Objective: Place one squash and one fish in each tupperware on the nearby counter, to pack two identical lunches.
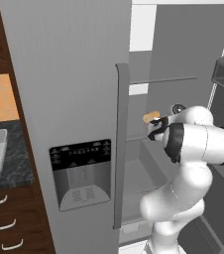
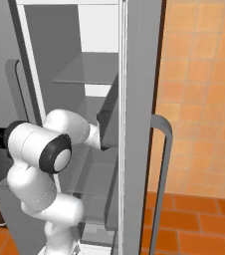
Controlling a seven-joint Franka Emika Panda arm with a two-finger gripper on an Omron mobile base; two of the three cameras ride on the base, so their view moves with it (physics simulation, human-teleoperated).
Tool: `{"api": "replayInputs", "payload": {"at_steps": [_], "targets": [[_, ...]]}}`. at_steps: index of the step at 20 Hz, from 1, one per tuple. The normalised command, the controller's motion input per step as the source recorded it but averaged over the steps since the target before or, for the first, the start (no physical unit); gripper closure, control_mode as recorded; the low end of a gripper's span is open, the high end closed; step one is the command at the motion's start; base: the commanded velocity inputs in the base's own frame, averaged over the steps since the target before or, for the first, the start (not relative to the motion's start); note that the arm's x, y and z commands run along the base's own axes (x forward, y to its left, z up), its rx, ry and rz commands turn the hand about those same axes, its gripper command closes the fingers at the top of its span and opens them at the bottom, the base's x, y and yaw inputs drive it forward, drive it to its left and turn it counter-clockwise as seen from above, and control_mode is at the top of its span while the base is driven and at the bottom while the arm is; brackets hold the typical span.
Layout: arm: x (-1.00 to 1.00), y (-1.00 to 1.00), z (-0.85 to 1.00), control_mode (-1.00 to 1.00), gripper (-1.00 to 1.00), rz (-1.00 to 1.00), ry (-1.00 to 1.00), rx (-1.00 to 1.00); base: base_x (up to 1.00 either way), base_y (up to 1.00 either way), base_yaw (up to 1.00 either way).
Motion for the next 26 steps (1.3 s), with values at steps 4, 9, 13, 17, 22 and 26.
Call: {"api": "replayInputs", "payload": {"at_steps": [4,9,13,17,22,26], "targets": [[-0.86,0.61,0.57,-1.00,1.00,0.00,0.00,0.01,0.00,0.00,0.00],[-0.93,0.35,0.91,-1.00,1.00,-0.04,0.02,0.01,0.00,0.00,0.00],[-1.00,0.08,0.35,-1.00,1.00,-0.05,0.09,0.04,0.00,0.00,0.00],[-1.00,0.28,0.27,-1.00,1.00,0.01,0.11,0.02,0.00,0.00,0.00],[-0.99,0.46,0.18,-1.00,1.00,0.17,0.00,0.00,0.00,0.00,0.00],[-0.92,0.35,0.22,-1.00,1.00,0.27,0.00,0.00,0.00,0.00,0.00]]}}
